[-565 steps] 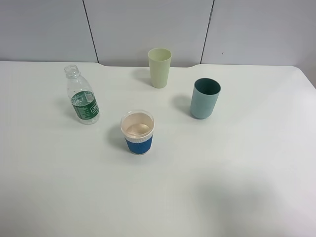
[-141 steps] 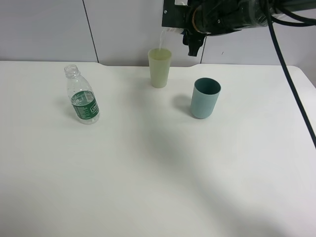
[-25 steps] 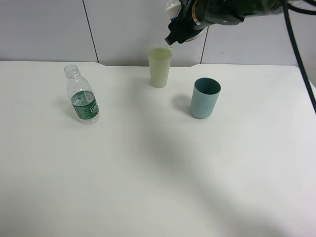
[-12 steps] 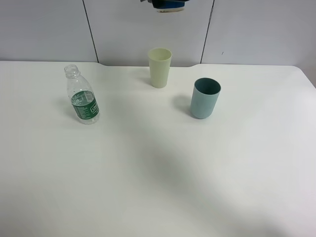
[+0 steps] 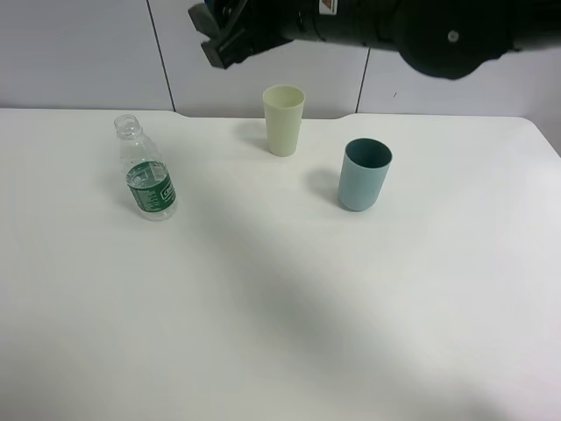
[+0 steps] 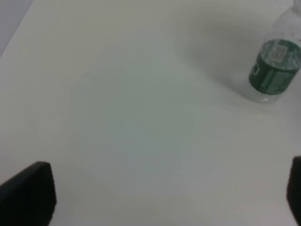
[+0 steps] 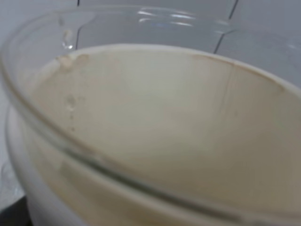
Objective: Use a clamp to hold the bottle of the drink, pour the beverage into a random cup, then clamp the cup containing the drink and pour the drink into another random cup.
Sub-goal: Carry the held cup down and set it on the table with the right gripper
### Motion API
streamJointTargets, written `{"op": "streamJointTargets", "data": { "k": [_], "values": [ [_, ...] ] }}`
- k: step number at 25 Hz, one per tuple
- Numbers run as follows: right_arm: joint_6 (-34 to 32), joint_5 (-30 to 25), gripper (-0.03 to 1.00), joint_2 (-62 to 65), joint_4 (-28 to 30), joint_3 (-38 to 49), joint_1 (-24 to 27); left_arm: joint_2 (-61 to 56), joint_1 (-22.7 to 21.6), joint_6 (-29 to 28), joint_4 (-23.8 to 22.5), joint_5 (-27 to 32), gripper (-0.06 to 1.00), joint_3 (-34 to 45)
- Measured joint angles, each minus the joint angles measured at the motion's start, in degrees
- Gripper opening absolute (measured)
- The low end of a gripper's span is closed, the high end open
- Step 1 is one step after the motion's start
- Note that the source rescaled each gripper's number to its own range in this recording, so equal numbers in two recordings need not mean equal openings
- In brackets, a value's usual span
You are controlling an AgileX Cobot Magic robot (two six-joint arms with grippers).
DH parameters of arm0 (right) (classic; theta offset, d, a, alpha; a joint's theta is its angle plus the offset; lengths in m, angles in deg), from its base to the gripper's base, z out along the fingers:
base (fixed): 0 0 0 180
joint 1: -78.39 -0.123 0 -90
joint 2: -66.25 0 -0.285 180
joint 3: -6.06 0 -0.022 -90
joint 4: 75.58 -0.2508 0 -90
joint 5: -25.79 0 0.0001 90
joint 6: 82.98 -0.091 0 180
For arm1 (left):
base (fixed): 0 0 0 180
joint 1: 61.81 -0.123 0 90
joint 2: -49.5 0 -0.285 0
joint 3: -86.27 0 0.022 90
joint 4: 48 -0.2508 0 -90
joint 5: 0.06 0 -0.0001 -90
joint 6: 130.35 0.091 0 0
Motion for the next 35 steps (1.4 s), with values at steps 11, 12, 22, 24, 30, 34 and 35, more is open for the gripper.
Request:
{"op": "streamJointTargets", "data": {
  "k": [11, 12, 22, 24, 30, 34, 35],
  "values": [
    [3.1, 17.2, 0.01, -3.7, -0.5, 13.1, -0.8, 0.0, 0.0, 0.0, 0.0, 0.0, 1.0, 0.0],
    [3.2, 17.5, 0.01, -5.0, -0.5, 13.2, -1.2, 0.0, 0.0, 0.0, 0.0, 0.0, 1.0, 0.0],
    [6.3, 22.5, 0.01, -16.6, -2.3, 13.4, -3.2, 0.0, 0.0, 0.0, 0.0, 0.0, 1.0, 0.0],
    [6.9, 23.5, 0.01, -18.4, -3.6, 13.3, -3.2, 0.0, 0.0, 0.0, 0.0, 0.0, 1.0, 0.0],
    [7.2, 27.6, 0.01, -23.4, -6.8, 13.3, -3.2, 0.0, 0.0, 0.0, 0.0, 0.0, 1.0, 0.0],
    [7.2, 32.1, 0.01, -27.0, -9.4, 13.3, -3.2, 0.0, 0.0, 0.0, 0.0, 0.0, 1.0, 0.0],
    [7.2, 33.4, 0.01, -27.9, -10.1, 13.3, -3.2, 0.0, 0.0, 0.0, 0.0, 0.0, 1.0, 0.0]
  ]
}}
